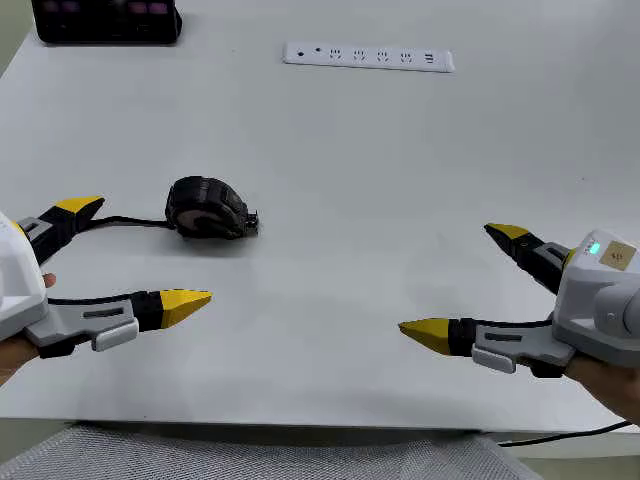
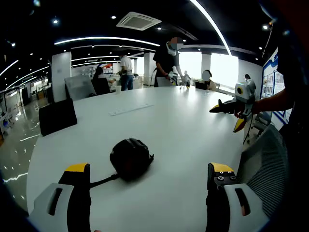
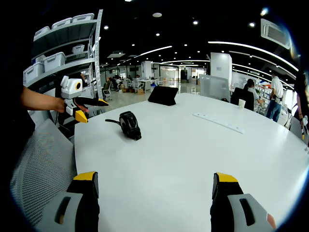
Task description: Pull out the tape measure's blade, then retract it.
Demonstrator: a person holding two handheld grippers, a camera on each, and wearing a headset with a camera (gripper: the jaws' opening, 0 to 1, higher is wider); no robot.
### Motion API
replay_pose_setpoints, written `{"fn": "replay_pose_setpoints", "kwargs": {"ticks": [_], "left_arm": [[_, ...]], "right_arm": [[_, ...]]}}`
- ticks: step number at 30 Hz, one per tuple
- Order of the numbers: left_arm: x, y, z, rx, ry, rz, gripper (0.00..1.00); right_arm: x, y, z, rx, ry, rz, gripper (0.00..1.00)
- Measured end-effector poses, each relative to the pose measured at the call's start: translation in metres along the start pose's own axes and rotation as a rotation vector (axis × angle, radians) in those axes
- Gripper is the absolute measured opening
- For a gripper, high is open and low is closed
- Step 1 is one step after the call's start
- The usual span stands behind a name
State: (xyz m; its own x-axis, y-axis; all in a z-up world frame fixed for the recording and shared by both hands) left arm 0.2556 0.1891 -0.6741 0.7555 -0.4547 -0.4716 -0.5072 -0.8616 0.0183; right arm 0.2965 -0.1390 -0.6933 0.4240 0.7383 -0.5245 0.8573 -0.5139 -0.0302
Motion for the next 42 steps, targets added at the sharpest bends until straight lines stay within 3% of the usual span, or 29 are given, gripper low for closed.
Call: {"fn": "replay_pose_setpoints", "kwargs": {"ticks": [21, 42], "left_arm": [[0.000, 0.000, 0.000, -0.006, -0.001, 0.010, 0.99], [0.008, -0.009, -0.002, 0.020, -0.021, 0.034, 0.99]], "right_arm": [[0.000, 0.001, 0.002, 0.006, -0.015, -0.002, 0.99], [0.011, 0.010, 0.000, -0.021, -0.024, -0.027, 0.99]]}}
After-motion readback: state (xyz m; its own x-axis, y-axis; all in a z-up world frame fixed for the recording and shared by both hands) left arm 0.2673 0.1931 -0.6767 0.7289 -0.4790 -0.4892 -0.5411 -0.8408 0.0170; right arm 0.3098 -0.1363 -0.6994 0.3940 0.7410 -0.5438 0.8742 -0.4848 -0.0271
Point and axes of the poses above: the centre of the closed fingertips' face, and the gripper's own axes: x roughly forward along the fingers, y roughly to its right, z roughly out of its underside, the point moved 5 cm from there along -x, roughly backward along the fingers, and after that the axes turned 3 degrees about -y, right-handed, at the moved point
